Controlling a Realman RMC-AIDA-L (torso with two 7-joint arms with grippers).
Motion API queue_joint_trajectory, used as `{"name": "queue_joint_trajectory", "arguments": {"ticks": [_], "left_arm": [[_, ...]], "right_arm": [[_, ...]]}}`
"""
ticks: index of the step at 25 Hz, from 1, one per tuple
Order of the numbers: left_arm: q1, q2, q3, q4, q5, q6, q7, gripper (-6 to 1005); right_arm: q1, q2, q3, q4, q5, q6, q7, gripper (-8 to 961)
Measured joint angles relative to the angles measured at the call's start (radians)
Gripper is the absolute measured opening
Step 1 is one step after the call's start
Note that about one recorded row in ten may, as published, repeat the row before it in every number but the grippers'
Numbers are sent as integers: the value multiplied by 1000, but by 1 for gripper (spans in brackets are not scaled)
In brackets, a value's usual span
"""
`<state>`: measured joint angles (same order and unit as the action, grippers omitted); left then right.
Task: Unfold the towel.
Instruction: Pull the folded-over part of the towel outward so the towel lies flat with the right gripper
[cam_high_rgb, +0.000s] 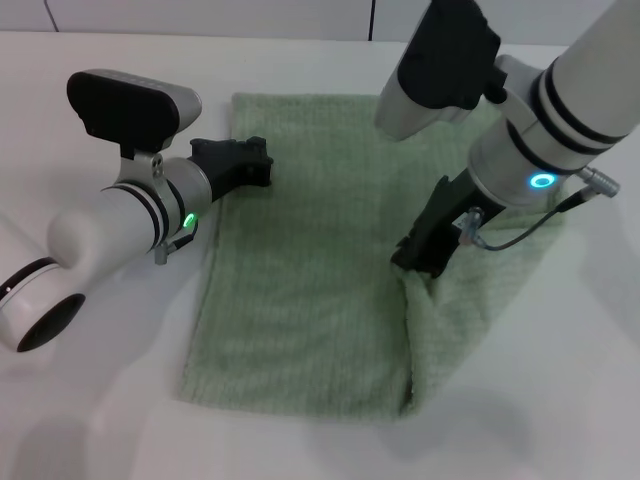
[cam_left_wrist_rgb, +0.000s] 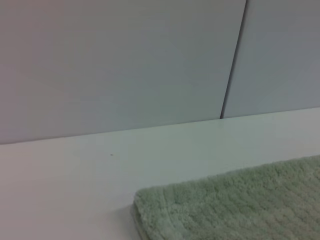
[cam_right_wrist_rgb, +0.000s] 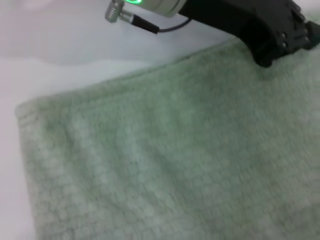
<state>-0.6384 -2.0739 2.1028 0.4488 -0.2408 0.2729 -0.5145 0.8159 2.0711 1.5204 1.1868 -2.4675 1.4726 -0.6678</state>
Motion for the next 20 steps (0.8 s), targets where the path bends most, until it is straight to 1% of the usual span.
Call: {"name": "queue_joint_trajectory", "arguments": {"ticks": [2,5,13,20], "left_arm": [[1,0,0,2,0,0,0,-2],[4,0,0,5,0,0,0,-2],[10,1,0,15,0,-3,1,-2],[13,3,0,17,0,-3,1,-2]], "right_arm": [[-6,0,0,16,-8,6,6,53],[-29,1,9,85,-18,53,25,53],[-56,3,21,166,-38,119,51,53],[-95,4,23,266,-78,187,78,52]]}}
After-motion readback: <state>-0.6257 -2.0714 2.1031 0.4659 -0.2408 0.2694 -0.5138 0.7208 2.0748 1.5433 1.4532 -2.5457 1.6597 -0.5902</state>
